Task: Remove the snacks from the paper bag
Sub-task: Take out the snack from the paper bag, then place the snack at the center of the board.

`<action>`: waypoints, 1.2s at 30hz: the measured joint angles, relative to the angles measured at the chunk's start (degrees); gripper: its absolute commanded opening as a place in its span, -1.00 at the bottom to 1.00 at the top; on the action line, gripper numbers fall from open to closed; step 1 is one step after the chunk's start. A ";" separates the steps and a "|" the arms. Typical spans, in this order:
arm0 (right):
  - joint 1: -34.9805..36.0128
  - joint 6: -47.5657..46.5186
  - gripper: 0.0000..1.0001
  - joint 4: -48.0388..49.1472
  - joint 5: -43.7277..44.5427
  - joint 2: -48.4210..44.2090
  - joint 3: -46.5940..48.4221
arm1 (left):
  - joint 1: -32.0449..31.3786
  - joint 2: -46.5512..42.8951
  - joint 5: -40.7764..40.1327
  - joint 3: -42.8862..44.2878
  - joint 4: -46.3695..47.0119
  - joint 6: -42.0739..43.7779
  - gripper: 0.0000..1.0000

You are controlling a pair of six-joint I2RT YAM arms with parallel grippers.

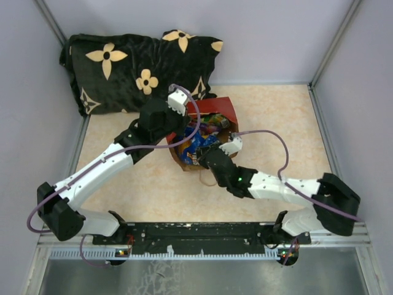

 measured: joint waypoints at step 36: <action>-14.25 -50.71 -1.00 -55.76 10.78 -31.39 36.46 | 8.13 6.62 -8.26 7.04 -7.80 1.57 -1.00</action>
